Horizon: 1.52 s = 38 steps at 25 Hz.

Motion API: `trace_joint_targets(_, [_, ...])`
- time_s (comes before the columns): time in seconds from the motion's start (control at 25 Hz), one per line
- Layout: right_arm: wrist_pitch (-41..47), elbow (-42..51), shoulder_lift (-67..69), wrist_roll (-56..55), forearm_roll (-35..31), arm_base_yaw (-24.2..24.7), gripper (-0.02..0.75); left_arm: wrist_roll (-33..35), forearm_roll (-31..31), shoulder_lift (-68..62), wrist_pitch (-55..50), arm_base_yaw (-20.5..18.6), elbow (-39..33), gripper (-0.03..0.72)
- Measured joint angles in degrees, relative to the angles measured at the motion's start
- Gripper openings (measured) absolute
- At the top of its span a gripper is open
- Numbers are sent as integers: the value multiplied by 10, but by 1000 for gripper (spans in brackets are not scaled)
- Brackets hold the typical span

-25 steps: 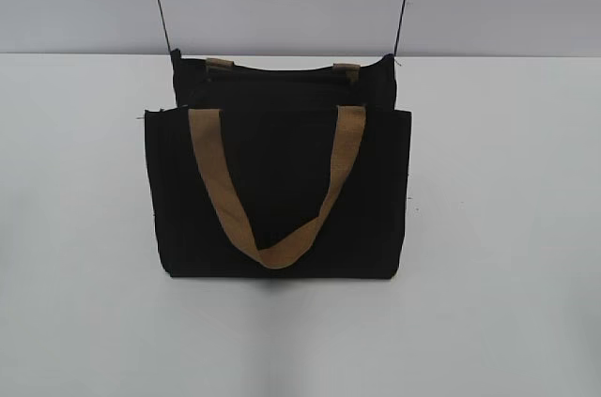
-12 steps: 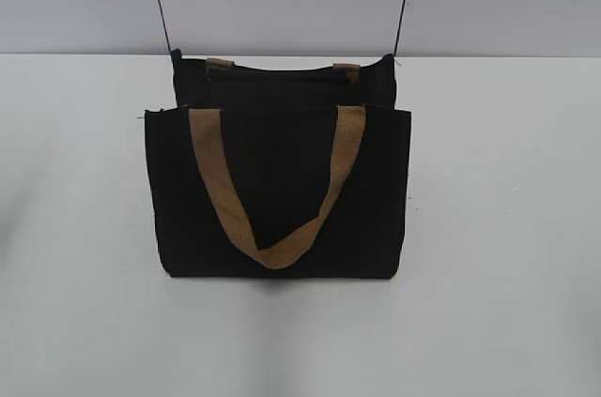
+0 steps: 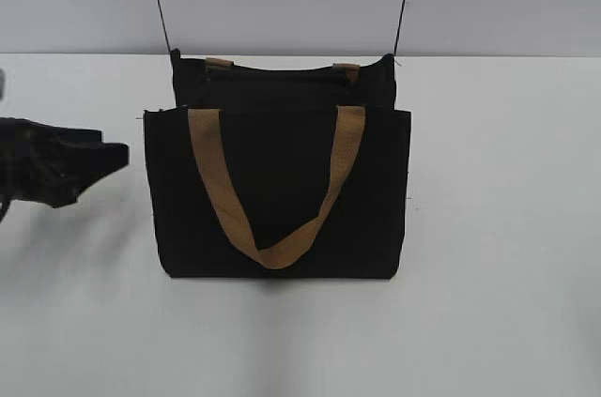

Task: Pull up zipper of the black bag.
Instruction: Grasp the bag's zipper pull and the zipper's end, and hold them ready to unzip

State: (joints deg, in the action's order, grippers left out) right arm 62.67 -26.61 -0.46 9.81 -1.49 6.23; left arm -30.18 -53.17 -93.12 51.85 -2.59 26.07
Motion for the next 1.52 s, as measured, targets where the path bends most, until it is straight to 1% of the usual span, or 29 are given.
trace_joint_targets(0.08, [0, 0, 0, 0, 0, 0, 593, -12, -91, -56, 32, 0, 36, 398])
trace_joint_targets(0.2, [0, 0, 0, 0, 0, 0, 593, -17, -191, -117, 62, 0, 78, 395])
trace_joint_targets(0.32, [0, 0, 0, 0, 0, 0, 592, -18, -226, -161, 92, 0, 110, 395])
trace_joint_targets(0.44, [0, 0, 0, 0, 0, 0, 593, -18, -230, -199, 100, 7, 146, 391])
trace_joint_targets(0.6, [0, 0, 0, 0, 0, 0, 593, -17, -230, -251, 104, 36, 185, 389])
trace_joint_targets(0.72, [0, 0, 0, 0, 0, 0, 593, -1, -211, -279, 104, 56, 209, 386])
trace_joint_targets(0.8, [0, 0, 0, 0, 0, 0, 593, 2, -190, -291, 105, 66, 221, 360])
trace_joint_targets(0.84, [0, 0, 0, 0, 0, 0, 593, 3, -183, -293, 105, 69, 223, 319])
trace_joint_targets(0.88, [0, 0, 0, 0, 0, 0, 593, 3, -175, -293, 106, 71, 223, 251])
trace_joint_targets(0.96, [0, 0, 0, 0, 0, 0, 593, 5, -172, -293, 109, 72, 223, 85])
trace_joint_targets(1.0, [0, 0, 0, 0, 0, 0, 593, 5, -172, -293, 110, 72, 223, 40])
trace_joint_targets(1.04, [0, 0, 0, 0, 0, 0, 593, 6, -172, -291, 110, 72, 223, 24])
trace_joint_targets(1.2, [0, 0, 0, 0, 0, 0, 593, 6, -172, -242, 84, 72, 200, 21])
trace_joint_targets(1.36, [0, 0, 0, 0, 0, 0, 593, 6, -168, -165, 6, 72, 164, 20])
trace_joint_targets(1.52, [0, 0, 0, 0, 0, 0, 593, 6, -143, -99, -52, 72, 132, 19])
